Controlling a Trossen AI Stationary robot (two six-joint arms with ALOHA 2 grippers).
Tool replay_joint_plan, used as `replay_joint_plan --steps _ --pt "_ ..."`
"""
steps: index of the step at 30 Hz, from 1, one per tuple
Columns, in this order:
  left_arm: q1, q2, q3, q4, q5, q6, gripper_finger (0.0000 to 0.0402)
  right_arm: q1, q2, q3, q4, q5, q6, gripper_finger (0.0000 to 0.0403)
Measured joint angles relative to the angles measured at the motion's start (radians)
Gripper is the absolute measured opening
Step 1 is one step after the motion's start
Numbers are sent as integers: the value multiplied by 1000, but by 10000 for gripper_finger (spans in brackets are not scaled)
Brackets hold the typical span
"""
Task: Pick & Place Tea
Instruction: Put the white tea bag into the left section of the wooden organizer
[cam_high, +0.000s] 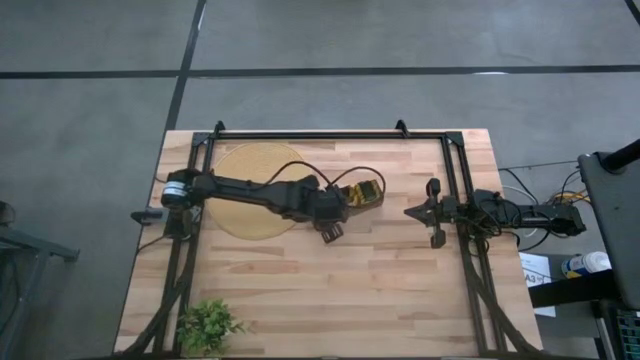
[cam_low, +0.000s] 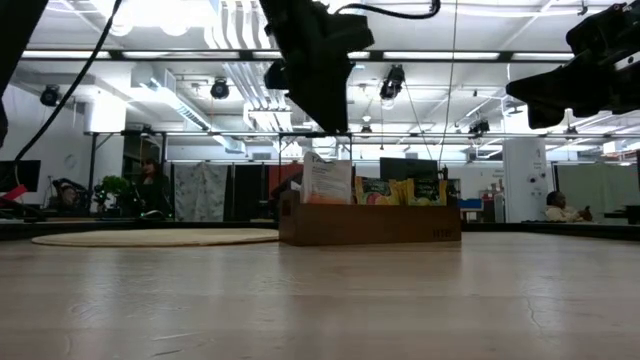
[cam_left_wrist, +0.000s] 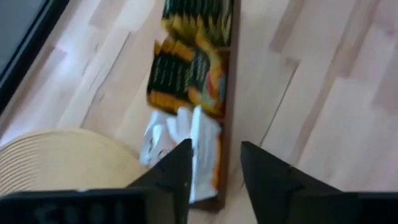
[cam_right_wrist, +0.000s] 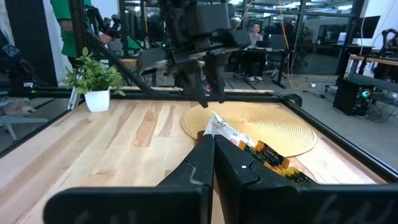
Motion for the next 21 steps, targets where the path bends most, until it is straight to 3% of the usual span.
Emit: replay_joint_plan --steps 4,7,10,15,21 --pt "0 -8 -51 94 -26 42 157 0 0 0 0 0 0 9" --pt "-2 -9 -70 160 -89 125 153 0 0 0 0 0 0 9" --pt "-2 -12 -74 184 -98 190 117 0 0 0 0 0 0 9" --pt "3 -11 -76 185 -98 234 15 0 0 0 0 0 0 9" --pt "9 -21 -76 259 -188 54 1 0 0 0 0 0 0 8"
